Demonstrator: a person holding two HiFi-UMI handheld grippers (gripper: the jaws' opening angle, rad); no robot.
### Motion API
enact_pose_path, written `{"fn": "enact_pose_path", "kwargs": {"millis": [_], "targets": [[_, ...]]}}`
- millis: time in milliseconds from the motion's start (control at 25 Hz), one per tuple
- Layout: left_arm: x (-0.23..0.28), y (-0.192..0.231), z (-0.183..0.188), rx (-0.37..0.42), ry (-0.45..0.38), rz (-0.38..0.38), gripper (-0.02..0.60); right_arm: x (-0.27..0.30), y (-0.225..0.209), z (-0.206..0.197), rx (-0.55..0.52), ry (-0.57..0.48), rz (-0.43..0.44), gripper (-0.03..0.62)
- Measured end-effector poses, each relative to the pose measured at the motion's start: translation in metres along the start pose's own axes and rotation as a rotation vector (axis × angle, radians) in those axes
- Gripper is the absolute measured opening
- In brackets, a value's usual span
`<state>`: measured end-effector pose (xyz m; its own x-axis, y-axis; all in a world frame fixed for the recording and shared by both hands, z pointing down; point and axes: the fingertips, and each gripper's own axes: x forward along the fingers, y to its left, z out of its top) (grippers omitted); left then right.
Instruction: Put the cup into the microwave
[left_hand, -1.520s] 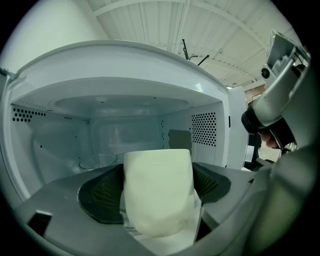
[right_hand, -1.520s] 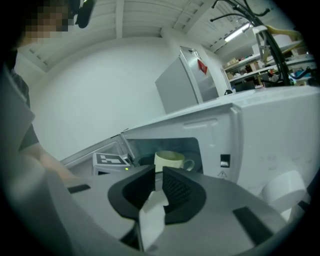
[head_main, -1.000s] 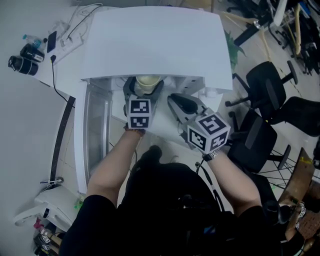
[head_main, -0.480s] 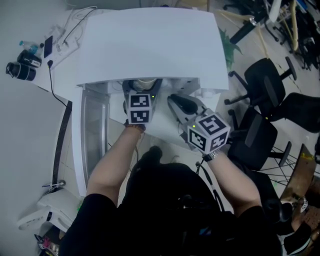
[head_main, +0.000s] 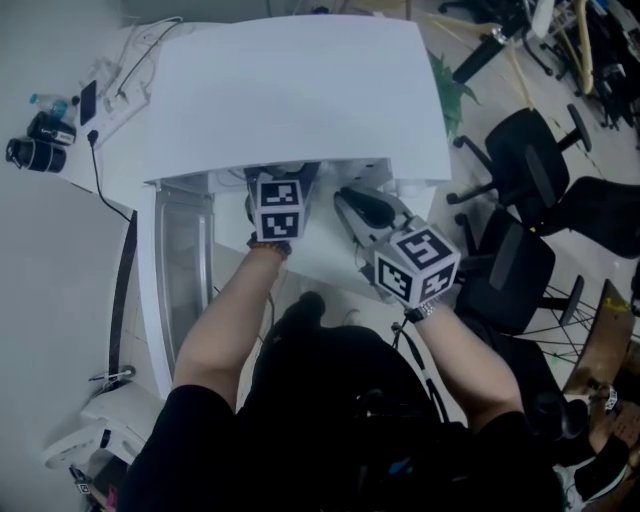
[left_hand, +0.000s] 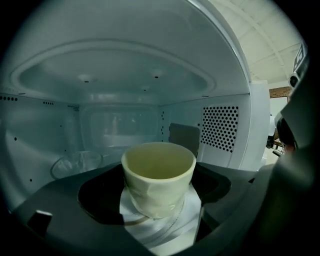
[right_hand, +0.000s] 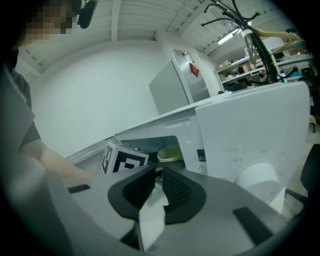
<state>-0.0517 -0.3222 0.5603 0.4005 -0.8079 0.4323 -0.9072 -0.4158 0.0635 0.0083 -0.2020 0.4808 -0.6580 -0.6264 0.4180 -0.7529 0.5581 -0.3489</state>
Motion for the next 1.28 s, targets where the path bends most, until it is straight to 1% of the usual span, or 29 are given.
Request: {"fn": "enact_pose_path", "kwargs": {"millis": [200, 480, 1280], "targets": [[0.000, -0.002, 0.002, 0.014, 0.000, 0.002, 0.416, -0.004, -0.001, 0.001, 0.002, -0.004, -0.003, 0.069], [-0.014, -0.003, 0.000, 0.031, -0.012, 0.017, 0.417, -0.011, 0.007, 0.000, -0.009, -0.012, 0.004, 0.069], [-0.076, -0.012, 0.003, 0.026, -0.054, 0.095, 0.416, -0.051, 0.042, -0.004, -0.055, -0.043, 0.061, 0.069]]}}
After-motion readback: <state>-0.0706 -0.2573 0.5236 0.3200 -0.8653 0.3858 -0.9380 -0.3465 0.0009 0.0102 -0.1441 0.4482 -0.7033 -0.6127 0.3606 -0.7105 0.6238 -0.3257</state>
